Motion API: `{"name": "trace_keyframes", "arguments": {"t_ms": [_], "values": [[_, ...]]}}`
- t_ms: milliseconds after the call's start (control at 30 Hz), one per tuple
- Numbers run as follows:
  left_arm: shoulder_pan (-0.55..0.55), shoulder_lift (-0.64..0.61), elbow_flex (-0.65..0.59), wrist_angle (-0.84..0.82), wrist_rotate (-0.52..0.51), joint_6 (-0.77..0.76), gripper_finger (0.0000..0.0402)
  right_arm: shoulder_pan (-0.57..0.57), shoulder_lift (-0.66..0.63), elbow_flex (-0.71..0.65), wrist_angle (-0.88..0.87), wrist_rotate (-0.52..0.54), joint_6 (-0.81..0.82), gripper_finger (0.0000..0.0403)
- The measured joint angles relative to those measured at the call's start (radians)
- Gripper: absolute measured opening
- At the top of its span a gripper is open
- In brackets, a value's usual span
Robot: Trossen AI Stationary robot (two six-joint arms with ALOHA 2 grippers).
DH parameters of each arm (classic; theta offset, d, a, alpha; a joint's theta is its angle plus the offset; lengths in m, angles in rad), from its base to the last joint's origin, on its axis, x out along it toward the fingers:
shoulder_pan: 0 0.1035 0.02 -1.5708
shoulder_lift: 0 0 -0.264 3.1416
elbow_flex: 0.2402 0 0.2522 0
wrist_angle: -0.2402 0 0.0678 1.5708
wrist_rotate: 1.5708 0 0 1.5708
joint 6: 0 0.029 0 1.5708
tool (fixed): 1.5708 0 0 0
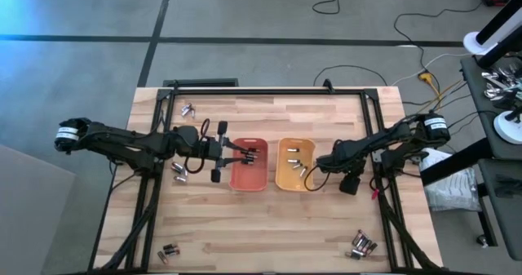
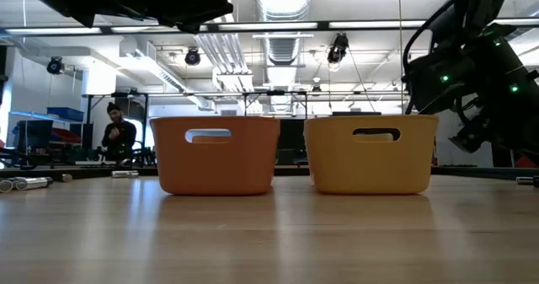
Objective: Sort batteries
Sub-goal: Put the black-silver battery into the yellow bin
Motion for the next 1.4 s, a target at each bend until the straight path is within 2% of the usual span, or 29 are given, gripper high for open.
{"name": "trace_keyframes", "arguments": {"t_ms": [367,533,833,1100,1200,1267,1400], "values": [[0.000,0.000,0.000,0.000,0.000,0.000,0.0095,0.000,-0.001,0.000,0.025,-0.005,0.007,0.0074],[0.000,0.000,0.000,0.000,0.000,0.000,0.0095,0.000,-0.004,0.001,0.025,0.002,-0.002,0.0043],[0.000,0.000,0.000,0.000,0.000,0.000,0.0095,-0.002,-0.013,0.105,0.009,0.135,-0.043,0.0044],[0.000,0.000,0.000,-0.001,0.000,0.000,0.0095,-0.005,-0.016,0.335,-0.156,0.241,-0.065,0.0044],[0.000,0.000,0.000,-0.001,0.000,0.004,0.0095,-0.005,-0.016,0.415,-0.088,0.264,-0.088,0.0045],[0.000,0.000,0.000,-0.001,0.000,0.008,0.0095,-0.005,-0.017,0.443,0.019,0.263,-0.124,0.0044],[0.000,0.000,0.000,-0.001,-0.001,0.008,0.0095,-0.005,-0.001,0.445,0.222,0.209,-0.217,0.0041]]}}
